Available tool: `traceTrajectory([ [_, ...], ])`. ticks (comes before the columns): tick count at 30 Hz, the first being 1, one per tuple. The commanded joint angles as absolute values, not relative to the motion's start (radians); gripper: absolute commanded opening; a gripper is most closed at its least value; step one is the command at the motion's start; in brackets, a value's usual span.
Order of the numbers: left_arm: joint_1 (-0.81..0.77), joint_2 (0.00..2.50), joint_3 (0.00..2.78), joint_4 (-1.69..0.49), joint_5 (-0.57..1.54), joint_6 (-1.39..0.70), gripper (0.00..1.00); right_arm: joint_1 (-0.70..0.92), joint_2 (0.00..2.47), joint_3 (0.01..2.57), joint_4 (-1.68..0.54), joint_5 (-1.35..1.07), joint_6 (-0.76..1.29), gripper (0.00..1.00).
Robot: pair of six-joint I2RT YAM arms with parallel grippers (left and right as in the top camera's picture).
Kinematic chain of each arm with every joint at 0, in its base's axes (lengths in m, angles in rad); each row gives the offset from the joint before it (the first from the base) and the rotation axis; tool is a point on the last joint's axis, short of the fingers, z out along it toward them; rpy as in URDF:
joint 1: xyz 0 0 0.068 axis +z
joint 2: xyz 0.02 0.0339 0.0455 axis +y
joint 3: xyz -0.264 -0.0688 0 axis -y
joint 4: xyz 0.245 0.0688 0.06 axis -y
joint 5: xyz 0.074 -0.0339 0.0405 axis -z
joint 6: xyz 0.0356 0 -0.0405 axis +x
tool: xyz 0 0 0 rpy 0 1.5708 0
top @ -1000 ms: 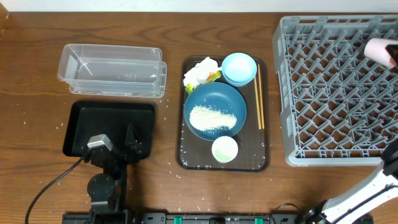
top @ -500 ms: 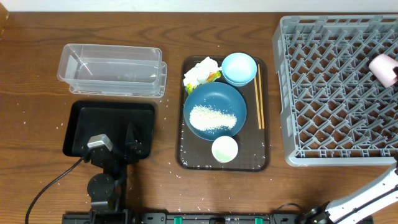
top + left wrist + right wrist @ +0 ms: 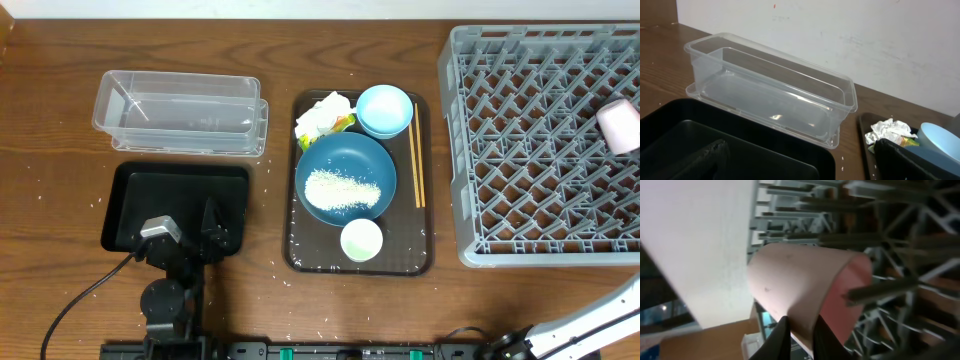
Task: Sort waste into correct bins and load items into the dishwasher rack
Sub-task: 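Carry the cup with the right gripper into the dish rack and release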
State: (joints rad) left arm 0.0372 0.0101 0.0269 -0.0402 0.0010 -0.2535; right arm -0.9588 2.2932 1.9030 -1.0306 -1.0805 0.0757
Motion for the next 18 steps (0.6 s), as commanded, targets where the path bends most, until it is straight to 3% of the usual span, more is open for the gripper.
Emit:
traceTrajectory([
  [1,0.033,0.004,0.004,-0.073,-0.010,-0.236,0.95,-0.980,2.205,1.903,-1.034,-0.933,0.100,0.15],
  [4,0.033,0.004,0.004,-0.073,-0.010,-0.236,0.95,-0.984,2.114,1.903,-1.034,-0.781,0.174,0.22],
  [9,0.033,0.004,0.004,-0.073,-0.010,-0.236,0.95,-0.978,1.960,1.903,-1.031,-0.597,0.260,0.41],
  [17,0.033,0.004,0.004,-0.073,-0.010,-0.236,0.95,-0.906,1.816,1.903,-1.000,-0.596,0.322,0.45],
  [18,0.033,0.004,0.004,-0.073,-0.010,-0.236,0.95,-0.881,1.812,1.903,-1.015,-0.608,0.321,0.41],
])
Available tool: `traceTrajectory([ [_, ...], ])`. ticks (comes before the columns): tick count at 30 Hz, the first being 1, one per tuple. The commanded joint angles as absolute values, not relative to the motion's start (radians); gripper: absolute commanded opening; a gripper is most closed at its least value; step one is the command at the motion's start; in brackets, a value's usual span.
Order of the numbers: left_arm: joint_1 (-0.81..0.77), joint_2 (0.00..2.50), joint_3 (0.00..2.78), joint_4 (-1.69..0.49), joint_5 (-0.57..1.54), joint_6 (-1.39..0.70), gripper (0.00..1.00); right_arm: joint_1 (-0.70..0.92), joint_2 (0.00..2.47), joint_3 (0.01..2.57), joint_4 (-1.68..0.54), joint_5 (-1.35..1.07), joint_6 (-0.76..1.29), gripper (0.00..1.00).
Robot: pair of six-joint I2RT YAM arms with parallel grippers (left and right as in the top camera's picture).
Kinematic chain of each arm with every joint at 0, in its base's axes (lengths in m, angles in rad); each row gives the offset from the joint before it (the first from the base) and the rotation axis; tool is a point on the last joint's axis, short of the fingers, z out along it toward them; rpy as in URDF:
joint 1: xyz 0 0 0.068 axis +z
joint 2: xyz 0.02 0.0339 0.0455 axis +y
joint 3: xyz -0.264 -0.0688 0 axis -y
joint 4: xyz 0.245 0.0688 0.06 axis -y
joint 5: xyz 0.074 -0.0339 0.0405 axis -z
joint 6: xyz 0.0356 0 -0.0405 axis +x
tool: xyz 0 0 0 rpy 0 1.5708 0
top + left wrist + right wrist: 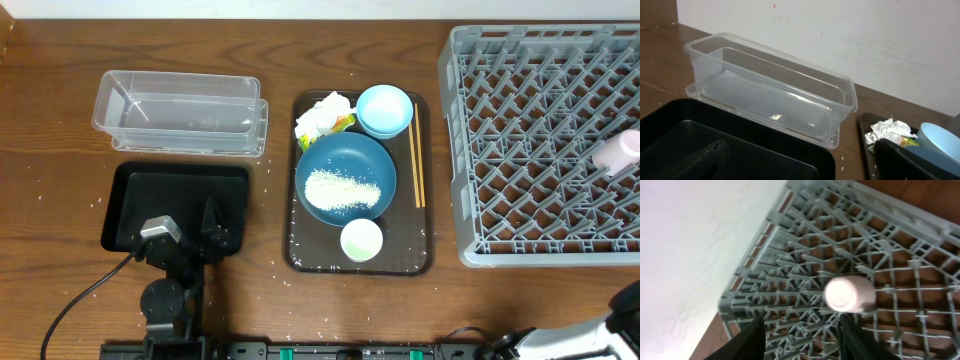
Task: Sort waste into correct bins and load items into the dishwasher rack
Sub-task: 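Carry the cup with the right gripper into the dish rack and release, then reach the right gripper to the small white cup and grasp it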
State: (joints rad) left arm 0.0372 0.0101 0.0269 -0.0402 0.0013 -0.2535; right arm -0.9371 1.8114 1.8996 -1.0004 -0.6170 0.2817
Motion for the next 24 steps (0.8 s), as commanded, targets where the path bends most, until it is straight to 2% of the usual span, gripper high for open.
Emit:
traceTrajectory([
  [1,0.033,0.004,0.004,-0.073,-0.010,-0.236,0.95,-0.857,1.812,1.903,-1.026,-0.609,0.311,0.38],
  [2,0.033,0.004,0.004,-0.073,-0.010,-0.236,0.95,-0.825,1.812,1.903,-1.040,-0.609,0.288,0.33],
  [4,0.033,0.004,0.004,-0.073,-0.010,-0.236,0.95,-0.749,1.813,1.903,-1.056,-0.607,0.218,0.33],
  [9,0.033,0.004,0.004,-0.073,-0.010,-0.236,0.95,-0.460,1.814,1.903,-1.060,-0.435,0.147,0.51],
  [13,0.033,0.004,0.004,-0.073,-0.010,-0.236,0.95,-0.208,1.823,1.903,-1.058,-0.208,0.148,0.58],
  [18,0.033,0.004,0.004,-0.073,-0.010,-0.236,0.95,0.068,1.852,1.902,-1.115,-0.135,0.148,0.59],
  [24,0.033,0.004,0.004,-0.073,-0.010,-0.236,0.95,0.356,1.859,1.902,-1.354,-0.136,0.173,0.60],
])
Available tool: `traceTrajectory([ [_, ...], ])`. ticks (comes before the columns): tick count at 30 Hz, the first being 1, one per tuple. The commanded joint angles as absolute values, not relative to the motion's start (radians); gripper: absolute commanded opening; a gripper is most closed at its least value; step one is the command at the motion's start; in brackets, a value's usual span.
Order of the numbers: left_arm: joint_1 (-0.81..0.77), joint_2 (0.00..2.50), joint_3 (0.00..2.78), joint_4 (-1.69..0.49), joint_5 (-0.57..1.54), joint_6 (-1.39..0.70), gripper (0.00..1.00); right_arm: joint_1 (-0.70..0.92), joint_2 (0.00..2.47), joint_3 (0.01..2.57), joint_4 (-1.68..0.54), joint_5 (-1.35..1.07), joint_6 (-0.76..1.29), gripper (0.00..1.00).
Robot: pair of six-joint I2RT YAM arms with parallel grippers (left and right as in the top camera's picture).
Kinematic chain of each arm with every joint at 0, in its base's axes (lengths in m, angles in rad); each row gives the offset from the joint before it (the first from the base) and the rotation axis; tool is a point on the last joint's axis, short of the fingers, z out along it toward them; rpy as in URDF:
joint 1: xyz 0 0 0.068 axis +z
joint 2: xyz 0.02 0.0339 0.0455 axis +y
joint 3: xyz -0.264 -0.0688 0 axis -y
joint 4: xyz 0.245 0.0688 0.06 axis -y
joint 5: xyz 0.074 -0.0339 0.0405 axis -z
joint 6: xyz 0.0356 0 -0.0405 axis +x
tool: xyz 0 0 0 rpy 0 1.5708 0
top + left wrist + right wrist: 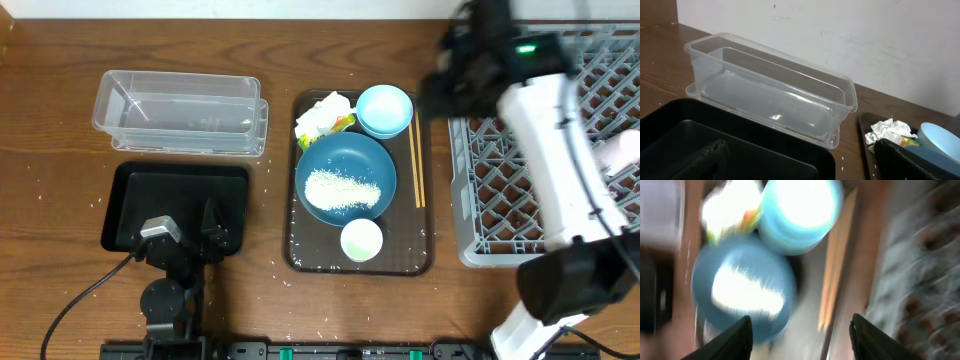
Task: Sort waste into correct bins and load items into the dishwasher rack
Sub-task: 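Reach the right gripper to the small white cup and grasp it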
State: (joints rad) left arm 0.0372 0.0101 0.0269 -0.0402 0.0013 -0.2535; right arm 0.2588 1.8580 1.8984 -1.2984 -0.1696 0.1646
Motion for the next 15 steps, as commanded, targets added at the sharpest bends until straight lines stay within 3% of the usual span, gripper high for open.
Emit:
traceTrajectory([
  [1,0.033,0.004,0.004,-0.073,-0.010,-0.236,0.95,0.398,1.859,1.902,-1.391,-0.139,0.190,0.60],
  [6,0.033,0.004,0.004,-0.073,-0.010,-0.236,0.95,0.598,1.859,1.900,-1.519,-0.138,0.232,0.63],
  [7,0.033,0.004,0.004,-0.073,-0.010,-0.236,0.95,0.638,1.859,1.896,-1.525,-0.136,0.232,0.76],
  [8,0.033,0.004,0.004,-0.073,-0.010,-0.236,0.95,0.672,1.859,1.891,-1.525,-0.133,0.233,0.99],
  [15,0.033,0.004,0.004,-0.073,-0.010,-0.236,0.95,0.835,1.859,1.785,-1.424,-0.028,0.345,0.95],
])
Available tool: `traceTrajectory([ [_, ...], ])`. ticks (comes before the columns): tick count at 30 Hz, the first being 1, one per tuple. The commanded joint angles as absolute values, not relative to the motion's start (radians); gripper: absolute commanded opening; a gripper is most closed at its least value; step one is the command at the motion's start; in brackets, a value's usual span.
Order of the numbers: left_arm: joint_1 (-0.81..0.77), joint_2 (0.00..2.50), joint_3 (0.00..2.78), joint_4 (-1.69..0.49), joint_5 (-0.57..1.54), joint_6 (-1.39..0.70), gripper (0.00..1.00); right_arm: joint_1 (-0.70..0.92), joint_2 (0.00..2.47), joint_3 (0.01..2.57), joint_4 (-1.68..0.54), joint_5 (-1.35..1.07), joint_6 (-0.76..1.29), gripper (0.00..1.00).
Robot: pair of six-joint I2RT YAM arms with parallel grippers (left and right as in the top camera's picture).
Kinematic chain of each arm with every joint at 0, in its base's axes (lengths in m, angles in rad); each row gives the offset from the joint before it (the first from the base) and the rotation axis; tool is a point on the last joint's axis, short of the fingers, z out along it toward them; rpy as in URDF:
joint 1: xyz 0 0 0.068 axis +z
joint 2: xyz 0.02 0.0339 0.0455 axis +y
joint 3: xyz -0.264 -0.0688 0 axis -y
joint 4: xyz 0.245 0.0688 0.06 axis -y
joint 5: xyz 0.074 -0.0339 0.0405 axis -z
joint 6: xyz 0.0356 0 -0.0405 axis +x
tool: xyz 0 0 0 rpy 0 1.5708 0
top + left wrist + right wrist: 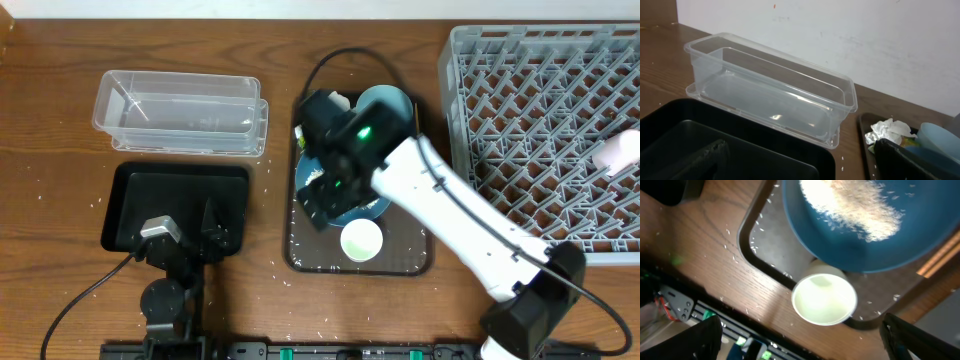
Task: Sort waste into correct bins and load items into the dishwasher rack
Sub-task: 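Reach the right gripper to the small white cup and grasp it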
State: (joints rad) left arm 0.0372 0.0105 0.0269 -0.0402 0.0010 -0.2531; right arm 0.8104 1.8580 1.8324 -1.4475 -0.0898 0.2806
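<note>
On the brown tray [300, 255] lie a blue plate of rice [865, 220], a pale green cup [361, 240] and a light blue bowl [392, 100], with crumpled wrappers [885, 131] at the far corner. My right gripper [800, 337] hovers open over the plate's near edge and the pale green cup [824, 300], holding nothing. In the overhead view the right gripper [322, 200] and its arm hide most of the plate. A pink cup [618, 152] lies in the grey rack [520, 60]. My left gripper [800, 162] rests open over the black bin [740, 150].
A clear plastic bin [180, 110] stands behind the black bin [130, 190] on the left. A chopstick [940, 255] lies on the tray beside the plate. Rice grains are scattered on the wood around the tray.
My right arm was above the tray's far right corner and the rack's left edge. It now reaches over the blue plate and the green cup, open. The left arm has not moved.
My right gripper was close against the pink cup in the rack, fingers nearly together. Then it stood higher, open, with the cup left lying in the rack. It then appeared over the tray's far right, and now over the plate. The left gripper stayed still.
</note>
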Motion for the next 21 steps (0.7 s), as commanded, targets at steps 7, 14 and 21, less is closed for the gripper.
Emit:
traceTrajectory([
  [7,0.033,0.004,0.004,-0.073,-0.010,-0.236,0.95,0.883,1.859,1.624,-1.322,-0.030,0.449,0.61],
  [14,0.033,0.004,0.004,-0.073,-0.010,-0.236,0.95,0.888,1.859,1.501,-1.270,-0.047,0.504,0.51],
  [21,0.033,0.004,0.004,-0.073,-0.010,-0.236,0.95,0.908,1.859,1.404,-1.136,-0.124,0.508,0.47],
])
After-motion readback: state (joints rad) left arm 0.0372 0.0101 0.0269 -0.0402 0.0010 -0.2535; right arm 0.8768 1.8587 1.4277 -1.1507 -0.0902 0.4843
